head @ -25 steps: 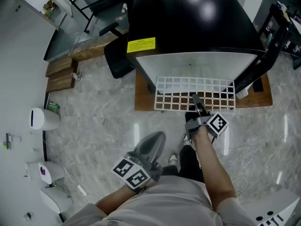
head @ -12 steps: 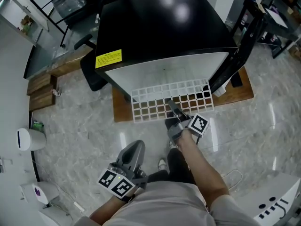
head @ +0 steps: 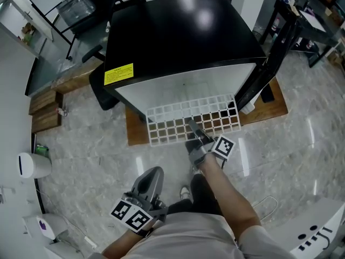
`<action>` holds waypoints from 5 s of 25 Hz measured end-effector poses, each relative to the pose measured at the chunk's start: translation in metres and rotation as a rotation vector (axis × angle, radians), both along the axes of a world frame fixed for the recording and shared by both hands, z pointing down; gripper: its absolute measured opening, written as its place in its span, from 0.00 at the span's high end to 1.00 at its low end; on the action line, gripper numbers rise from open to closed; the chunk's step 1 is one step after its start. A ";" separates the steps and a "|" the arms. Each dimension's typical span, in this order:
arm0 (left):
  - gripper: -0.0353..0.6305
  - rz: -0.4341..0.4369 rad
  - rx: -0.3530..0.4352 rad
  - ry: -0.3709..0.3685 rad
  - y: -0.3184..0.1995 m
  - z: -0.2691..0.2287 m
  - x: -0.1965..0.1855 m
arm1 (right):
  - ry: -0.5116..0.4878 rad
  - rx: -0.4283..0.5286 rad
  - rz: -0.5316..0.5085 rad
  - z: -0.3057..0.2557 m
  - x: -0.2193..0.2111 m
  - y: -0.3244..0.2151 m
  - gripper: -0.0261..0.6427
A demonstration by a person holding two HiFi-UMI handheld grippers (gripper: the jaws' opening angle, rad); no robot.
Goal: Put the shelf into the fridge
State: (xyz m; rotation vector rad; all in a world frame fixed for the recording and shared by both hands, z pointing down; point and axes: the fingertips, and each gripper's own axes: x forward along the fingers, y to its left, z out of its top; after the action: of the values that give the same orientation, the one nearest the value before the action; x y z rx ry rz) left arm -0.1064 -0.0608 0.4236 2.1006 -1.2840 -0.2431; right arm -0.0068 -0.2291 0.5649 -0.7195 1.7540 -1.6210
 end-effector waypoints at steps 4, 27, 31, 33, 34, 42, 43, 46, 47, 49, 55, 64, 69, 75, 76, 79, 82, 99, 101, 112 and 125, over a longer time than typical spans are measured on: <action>0.94 0.008 0.003 0.000 0.001 -0.001 0.004 | -0.014 0.005 0.002 0.001 -0.001 0.003 0.89; 0.94 0.022 -0.010 0.023 0.004 0.005 0.011 | 0.018 -0.012 -0.047 -0.006 0.002 0.003 0.89; 0.94 0.021 -0.010 0.025 0.004 0.006 0.012 | 0.000 -0.013 -0.053 -0.005 -0.002 0.006 0.89; 0.94 0.020 -0.010 0.024 0.003 0.006 0.012 | 0.016 0.014 -0.075 -0.006 -0.011 0.009 0.89; 0.94 0.019 -0.008 0.022 0.003 0.006 0.012 | 0.040 0.035 -0.080 -0.008 -0.015 0.009 0.89; 0.94 -0.063 -0.065 0.038 -0.010 0.034 -0.005 | 0.020 0.003 -0.022 -0.019 0.007 0.026 0.89; 0.94 -0.094 -0.091 0.055 -0.015 0.043 -0.012 | 0.010 -0.003 0.005 -0.018 0.013 0.028 0.89; 0.94 -0.182 -0.164 0.103 -0.029 0.069 -0.031 | -0.009 -0.007 0.056 -0.018 0.020 0.025 0.89; 0.94 -0.206 -0.184 0.112 -0.033 0.077 -0.034 | -0.002 -0.002 0.057 -0.018 0.021 0.024 0.89; 0.93 -0.246 -0.211 0.122 -0.040 0.087 -0.036 | 0.010 0.006 0.050 -0.019 0.021 0.022 0.89; 0.78 -0.329 -0.256 0.181 -0.053 0.102 -0.044 | 0.010 -0.004 0.059 -0.016 0.019 0.018 0.89; 0.73 -0.368 -0.325 0.288 -0.047 0.117 -0.041 | -0.008 -0.019 0.063 -0.015 0.017 0.011 0.89; 0.71 -0.388 -0.296 0.411 -0.059 0.122 -0.042 | 0.006 -0.010 0.045 -0.015 0.014 0.013 0.89; 0.82 -0.413 -0.279 0.468 -0.085 0.132 -0.048 | 0.028 -0.023 0.044 -0.008 0.015 0.010 0.89; 0.83 -0.415 -0.282 0.479 -0.086 0.133 -0.048 | 0.035 -0.028 0.043 -0.007 0.015 0.009 0.89; 0.84 -0.421 -0.276 0.517 -0.086 0.132 -0.048 | 0.044 -0.034 0.037 -0.006 0.013 0.008 0.89; 0.84 -0.424 -0.254 0.549 -0.087 0.130 -0.048 | 0.058 -0.034 0.037 -0.007 0.012 0.009 0.89; 0.85 -0.420 -0.259 0.580 -0.089 0.136 -0.057 | 0.049 -0.030 -0.003 -0.004 0.002 0.001 0.89; 0.85 -0.420 -0.249 0.575 -0.090 0.136 -0.058 | 0.041 -0.047 -0.014 -0.004 0.000 0.000 0.89; 0.85 -0.425 -0.258 0.579 -0.113 0.137 -0.063 | 0.054 -0.035 0.016 -0.004 -0.002 -0.023 0.89; 0.85 -0.433 -0.213 0.547 -0.157 0.134 -0.072 | 0.054 -0.036 0.000 -0.005 -0.014 -0.068 0.89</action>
State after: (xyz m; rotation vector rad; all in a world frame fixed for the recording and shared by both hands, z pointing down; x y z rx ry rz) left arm -0.1784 -0.2176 0.5577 1.4183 -1.3291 -0.7728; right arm -0.0211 -0.2971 0.5603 -0.7873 1.7663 -1.6508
